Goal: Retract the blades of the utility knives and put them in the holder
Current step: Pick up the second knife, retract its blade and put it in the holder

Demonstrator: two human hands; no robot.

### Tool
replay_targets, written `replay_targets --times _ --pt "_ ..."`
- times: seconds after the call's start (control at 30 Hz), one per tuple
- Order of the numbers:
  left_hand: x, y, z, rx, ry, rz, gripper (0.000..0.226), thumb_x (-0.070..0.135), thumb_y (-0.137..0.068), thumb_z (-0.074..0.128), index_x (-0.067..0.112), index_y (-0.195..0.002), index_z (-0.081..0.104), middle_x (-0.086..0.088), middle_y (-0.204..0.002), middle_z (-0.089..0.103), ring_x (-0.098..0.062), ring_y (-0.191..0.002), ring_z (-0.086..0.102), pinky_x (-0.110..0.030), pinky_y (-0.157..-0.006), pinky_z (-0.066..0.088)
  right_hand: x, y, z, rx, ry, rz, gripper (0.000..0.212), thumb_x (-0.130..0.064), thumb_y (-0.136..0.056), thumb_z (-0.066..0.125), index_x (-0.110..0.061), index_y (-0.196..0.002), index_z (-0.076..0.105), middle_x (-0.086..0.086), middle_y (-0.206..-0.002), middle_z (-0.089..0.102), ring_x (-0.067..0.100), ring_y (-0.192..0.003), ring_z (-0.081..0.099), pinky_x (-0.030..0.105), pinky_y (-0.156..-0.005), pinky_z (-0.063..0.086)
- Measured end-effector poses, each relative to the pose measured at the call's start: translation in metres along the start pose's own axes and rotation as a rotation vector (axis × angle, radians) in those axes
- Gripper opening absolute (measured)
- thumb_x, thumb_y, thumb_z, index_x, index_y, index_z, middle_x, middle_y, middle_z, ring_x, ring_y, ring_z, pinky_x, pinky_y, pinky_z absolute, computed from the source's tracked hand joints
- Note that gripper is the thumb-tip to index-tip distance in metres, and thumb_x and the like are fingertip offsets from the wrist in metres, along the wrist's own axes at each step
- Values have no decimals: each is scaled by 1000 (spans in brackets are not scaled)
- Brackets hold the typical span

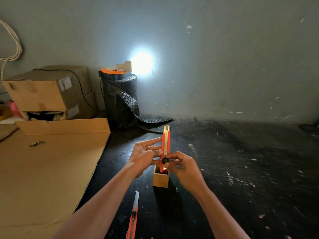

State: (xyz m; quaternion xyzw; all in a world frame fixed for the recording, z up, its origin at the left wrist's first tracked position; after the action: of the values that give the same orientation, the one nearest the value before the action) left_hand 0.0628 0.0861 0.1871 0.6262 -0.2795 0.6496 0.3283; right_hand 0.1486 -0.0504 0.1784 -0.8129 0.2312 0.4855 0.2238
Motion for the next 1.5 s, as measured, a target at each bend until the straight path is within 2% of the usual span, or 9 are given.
replay_targets --times 0.17,0.3,0.47,0.6,0.8,0.97,1.07,1.2,1.5 --pt "6 -2 0 7 7 20 50 -12 -94 62 13 -137 64 -2 -94 83 -23 -85 82 -33 -64 66 -5 -1 -1 4 25 -20 30 -10 -98 66 -27 -122 68 -11 -117 73 3 -106 69 13 -78 53" --pt "9 -3 1 6 -11 33 53 -11 -94 63 14 -140 63 -1 -99 80 -22 -88 82 -35 -67 66 -7 -7 -2 45 23 1 19 -20 -92 75 -25 -107 65 -9 -110 74 7 -105 69 24 -85 58" --pt "12 -2 1 7 0 42 52 -13 -95 61 12 -140 62 3 -93 82 -21 -85 82 -33 -64 65 -10 -7 0 29 5 -32 31 -19 -94 73 -29 -122 63 -10 -118 72 6 -109 67 14 -74 50" --pt "16 0 2 8 -19 52 53 -13 -94 62 12 -141 61 9 -83 82 -16 -79 82 -29 -60 64 -8 -10 -1 42 30 -14 19 -18 -93 74 -25 -108 66 -10 -111 74 6 -106 68 22 -84 55" --pt "16 0 2 9 -14 60 52 -11 -95 62 13 -141 61 10 -85 83 -17 -82 82 -30 -63 64 -13 -7 -1 32 7 -45 31 -19 -93 75 -36 -116 64 -18 -112 71 1 -103 67 12 -72 51" --pt "15 1 4 4 -28 63 53 -12 -95 62 14 -142 60 11 -85 83 -17 -83 82 -31 -63 65 -12 -9 -2 44 17 -19 20 -19 -91 77 -32 -99 63 -12 -105 74 5 -102 69 14 -70 51" --pt "14 1 6 -9 -22 66 53 -11 -96 61 15 -142 60 8 -89 83 -19 -85 82 -32 -65 65 -11 -11 -2 65 -6 -10 23 -23 -89 79 -27 -104 61 -11 -104 74 5 -102 69 15 -72 48" --pt "14 -1 2 14 -18 72 51 -10 -96 62 13 -141 61 9 -90 82 -19 -84 82 -30 -63 64 -17 -9 -1 -4 6 -64 33 -12 -95 71 -39 -113 64 -16 -115 71 4 -109 67 10 -70 48" --pt "10 -3 1 12 -3 65 54 -11 -95 63 15 -141 61 12 -84 83 -16 -82 82 -28 -62 63 -6 -15 0 70 -6 -29 20 -21 -89 78 -25 -101 63 -9 -99 76 1 -95 71 17 -76 54"
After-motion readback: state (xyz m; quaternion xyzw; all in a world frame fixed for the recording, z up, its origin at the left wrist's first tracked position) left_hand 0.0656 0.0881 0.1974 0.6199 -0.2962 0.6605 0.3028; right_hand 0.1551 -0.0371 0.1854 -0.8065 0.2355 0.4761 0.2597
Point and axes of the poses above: each hand's wrist, its own y-axis away from the middle knuckle, its own z-axis out of the palm, x = y × z, the point moved 7 cm from there along -y, towards the middle knuckle
